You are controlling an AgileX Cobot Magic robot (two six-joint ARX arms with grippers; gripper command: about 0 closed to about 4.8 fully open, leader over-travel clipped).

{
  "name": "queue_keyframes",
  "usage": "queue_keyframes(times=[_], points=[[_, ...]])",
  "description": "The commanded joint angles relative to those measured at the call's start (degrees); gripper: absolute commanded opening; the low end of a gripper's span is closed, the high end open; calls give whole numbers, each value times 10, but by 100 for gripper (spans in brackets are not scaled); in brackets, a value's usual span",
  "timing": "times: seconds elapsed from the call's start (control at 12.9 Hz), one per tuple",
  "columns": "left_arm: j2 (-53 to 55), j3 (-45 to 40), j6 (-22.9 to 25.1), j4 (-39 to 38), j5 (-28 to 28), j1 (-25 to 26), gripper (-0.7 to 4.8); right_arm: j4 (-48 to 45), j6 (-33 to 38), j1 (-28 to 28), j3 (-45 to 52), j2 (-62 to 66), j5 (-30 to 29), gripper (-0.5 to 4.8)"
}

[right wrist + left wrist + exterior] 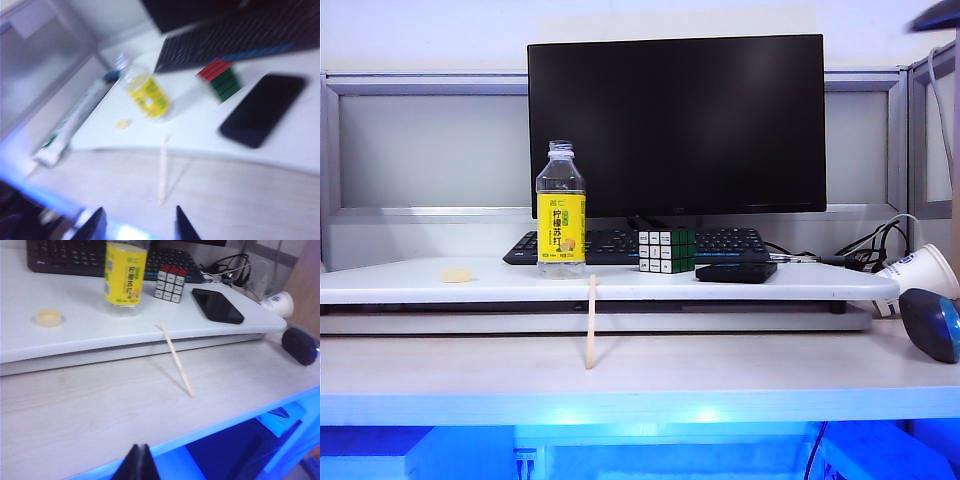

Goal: Grab a stick from the table and stick it in a plastic bottle.

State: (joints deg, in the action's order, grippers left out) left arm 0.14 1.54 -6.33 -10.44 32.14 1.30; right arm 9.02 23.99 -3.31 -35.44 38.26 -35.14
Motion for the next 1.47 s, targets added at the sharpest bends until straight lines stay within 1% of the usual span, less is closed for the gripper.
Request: queue_keyframes(times=[0.08,0.15,0.23,0.31,0.62,0.77,0.85,0.93,1.01,1.16,1.32,1.47], points=[[0,0,-1,-6,16,0,-5,-52,42,-51,-19,77,-34,190],[0,0,-1,-6,15,0,-5,-68,56,-68,-20,97,-34,225],[0,0,-1,-6,15,0,-5,-85,69,-86,-20,122,-34,272],[0,0,-1,-6,15,0,-5,-99,80,-103,-21,147,-34,295],[0,0,-1,-6,15,0,-5,-129,91,-161,-43,263,-31,375],[0,0,-1,-6,16,0,-5,-146,91,-179,-69,337,-24,383],[0,0,-1,-6,16,0,-5,-153,91,-182,-84,374,-21,441],[0,0,-1,-6,15,0,-4,-153,91,-182,-105,413,-20,469],[0,0,-1,-6,16,0,-5,-153,91,-182,-117,434,-20,469],[0,0,-1,-6,16,0,-5,-153,90,-189,-211,559,-10,469],[0,0,-1,-6,16,0,-5,-153,90,-197,-251,611,-6,469],[0,0,-1,-6,16,0,-5,-153,91,-205,-268,637,-4,469]])
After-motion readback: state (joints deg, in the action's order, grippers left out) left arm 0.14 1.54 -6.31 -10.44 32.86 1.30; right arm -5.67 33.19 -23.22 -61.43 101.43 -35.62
